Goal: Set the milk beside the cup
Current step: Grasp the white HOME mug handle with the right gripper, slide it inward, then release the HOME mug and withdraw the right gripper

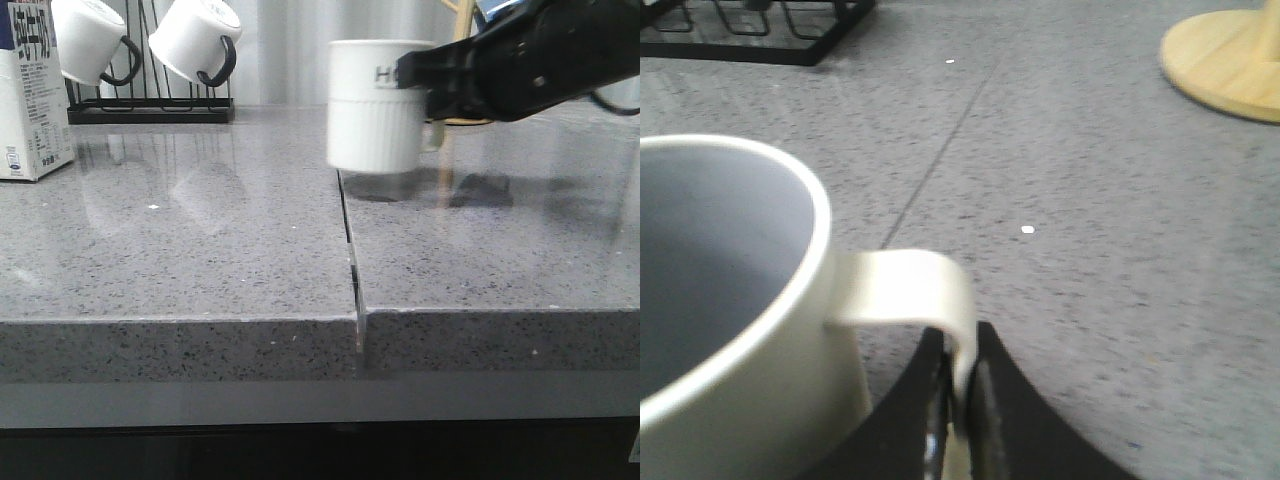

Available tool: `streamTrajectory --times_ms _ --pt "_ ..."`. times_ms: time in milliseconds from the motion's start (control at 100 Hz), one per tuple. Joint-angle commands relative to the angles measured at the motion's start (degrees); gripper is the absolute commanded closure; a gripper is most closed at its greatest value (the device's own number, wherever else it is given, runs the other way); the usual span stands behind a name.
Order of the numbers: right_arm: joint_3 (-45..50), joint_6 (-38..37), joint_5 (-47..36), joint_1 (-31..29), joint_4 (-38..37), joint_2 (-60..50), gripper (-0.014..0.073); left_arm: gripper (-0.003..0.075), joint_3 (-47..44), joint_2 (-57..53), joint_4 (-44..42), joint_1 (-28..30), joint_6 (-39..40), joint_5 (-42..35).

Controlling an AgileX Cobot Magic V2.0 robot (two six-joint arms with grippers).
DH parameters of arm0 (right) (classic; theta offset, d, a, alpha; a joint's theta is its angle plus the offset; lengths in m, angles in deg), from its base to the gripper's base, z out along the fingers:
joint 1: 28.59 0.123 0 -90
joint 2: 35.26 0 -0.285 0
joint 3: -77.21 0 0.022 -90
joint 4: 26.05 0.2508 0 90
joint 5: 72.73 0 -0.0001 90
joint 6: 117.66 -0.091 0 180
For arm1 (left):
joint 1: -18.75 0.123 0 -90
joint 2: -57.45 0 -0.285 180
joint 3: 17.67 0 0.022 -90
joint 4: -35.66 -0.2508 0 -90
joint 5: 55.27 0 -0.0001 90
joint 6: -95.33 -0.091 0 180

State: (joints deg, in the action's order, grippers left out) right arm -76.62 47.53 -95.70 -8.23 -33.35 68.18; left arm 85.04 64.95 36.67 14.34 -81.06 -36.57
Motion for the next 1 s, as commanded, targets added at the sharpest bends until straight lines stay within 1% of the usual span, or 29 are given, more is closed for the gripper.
streamTrajectory --times_ms 0,180,220,270,410,470,650,850,900,990 --pt "-2.4 -0.3 -8.0 1.1 1.3 -0.7 0.066 0.0741 -2.4 -1.8 0.4 -0.2 0.6 -2.6" --pt "-2.9 -0.3 -9.0 2.1 2.0 1.5 0.0658 0.0741 -2.4 -1.8 0.4 -0.2 0.6 -2.6" --pt "-2.9 -0.3 -8.9 2.1 2.3 1.5 0.0641 0.0741 -2.4 -1.8 0.4 -0.2 0.6 -2.6" --pt "-2.9 -0.3 -8.9 2.1 2.3 1.5 0.0587 0.0741 -2.4 -1.8 0.4 -0.2 0.6 -2.6" --pt "-2.8 -0.3 -7.7 2.1 2.2 1.4 0.0344 0.0741 -2.4 -1.8 0.4 -0.2 0.6 -2.6" --pt "-2.7 -0.3 -6.9 2.1 2.3 1.2 0.0296 0.0741 -2.4 -1.8 0.4 -0.2 0.6 -2.6" --pt "-0.4 -0.3 -6.6 2.0 2.3 -1.1 0.0305 0.0741 -2.4 -1.8 0.4 -0.2 0.6 -2.6" --pt "7.6 -0.3 -6.5 2.0 2.3 -8.2 0.0309 0.0741 -2.4 -1.8 0.4 -0.2 0.6 -2.6" --pt "9.9 -0.2 -6.3 2.0 2.3 -10.8 0.0337 0.0741 -2.4 -1.8 0.4 -0.2 0.6 -2.6" --pt "13.8 1.5 -4.6 2.0 2.3 -16.3 0.045 0.0741 -2.4 -1.8 0.4 -0.2 0.6 -2.6"
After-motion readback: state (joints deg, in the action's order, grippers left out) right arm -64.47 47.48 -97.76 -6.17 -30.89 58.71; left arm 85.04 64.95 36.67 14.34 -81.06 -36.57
